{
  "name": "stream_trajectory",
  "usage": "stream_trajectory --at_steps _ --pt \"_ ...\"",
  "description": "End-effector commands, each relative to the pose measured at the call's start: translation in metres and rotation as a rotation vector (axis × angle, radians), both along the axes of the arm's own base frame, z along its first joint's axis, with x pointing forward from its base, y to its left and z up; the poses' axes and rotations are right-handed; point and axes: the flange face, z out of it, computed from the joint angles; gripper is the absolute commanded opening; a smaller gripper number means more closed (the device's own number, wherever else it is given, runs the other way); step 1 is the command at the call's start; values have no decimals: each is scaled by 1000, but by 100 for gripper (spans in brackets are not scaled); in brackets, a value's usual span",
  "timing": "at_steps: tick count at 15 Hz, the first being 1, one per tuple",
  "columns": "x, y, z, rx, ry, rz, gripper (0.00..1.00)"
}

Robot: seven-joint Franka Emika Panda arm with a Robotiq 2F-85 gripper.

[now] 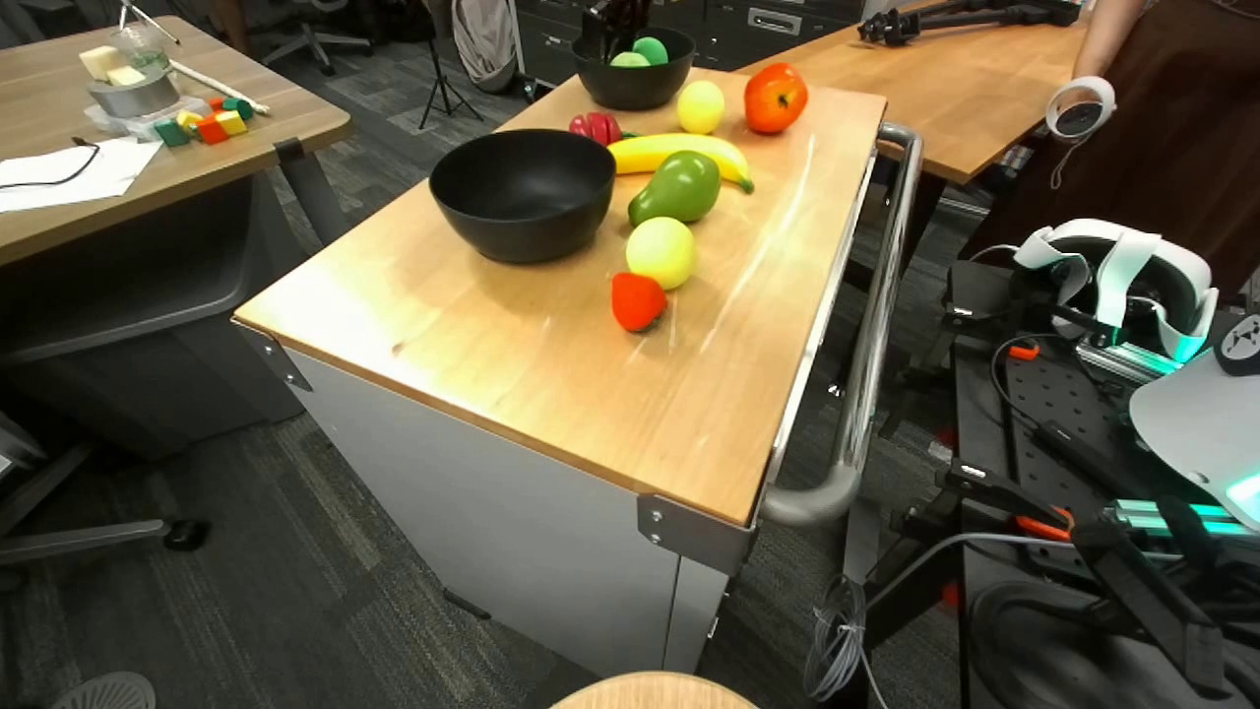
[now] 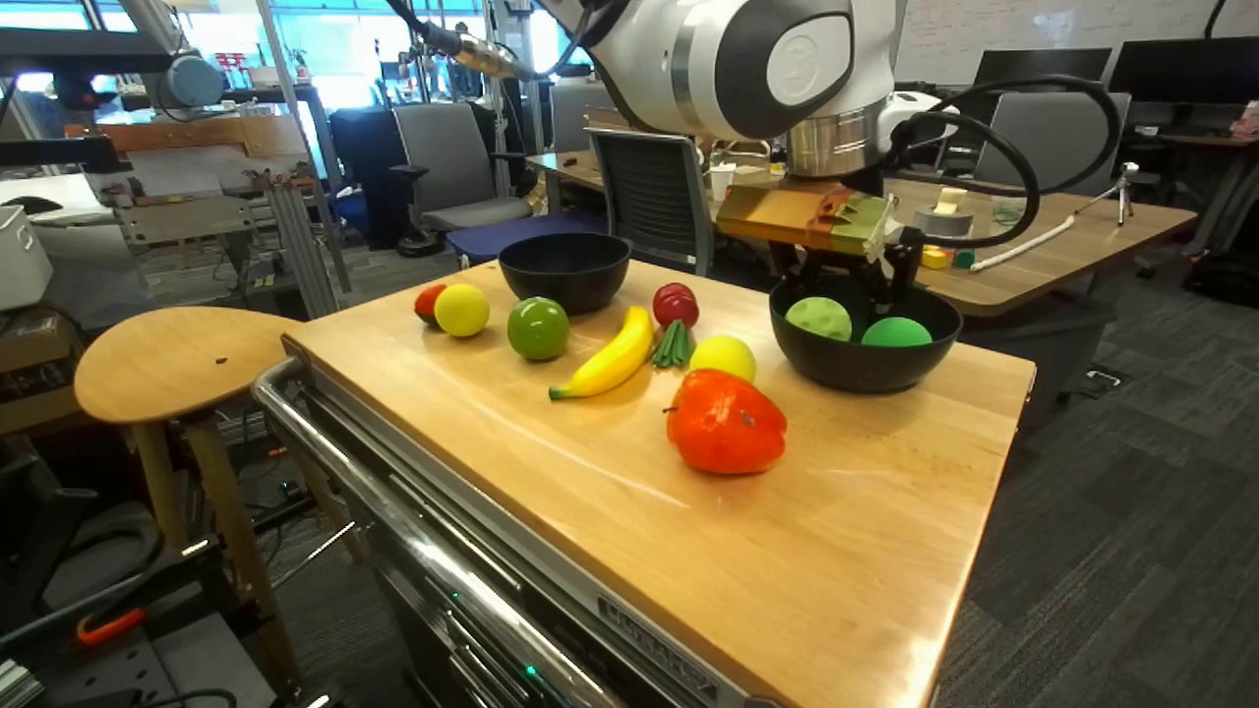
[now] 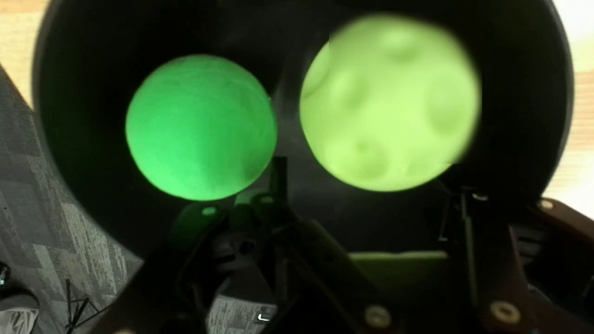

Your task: Remove the fruits and vegetables from the two black bowls

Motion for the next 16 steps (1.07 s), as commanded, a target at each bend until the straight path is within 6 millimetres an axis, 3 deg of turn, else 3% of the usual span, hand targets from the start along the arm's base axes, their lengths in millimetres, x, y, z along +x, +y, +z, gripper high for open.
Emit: stream_trajectory --at_steps 1,3,7,12,16 --pt "4 3 -9 -32 4 6 68" --pt "3 3 -9 -42 15 9 70" --pt "2 1 -6 -85 36 20 100" --pt "4 3 18 -74 2 27 100" --pt "1 9 55 -54 -24 38 100"
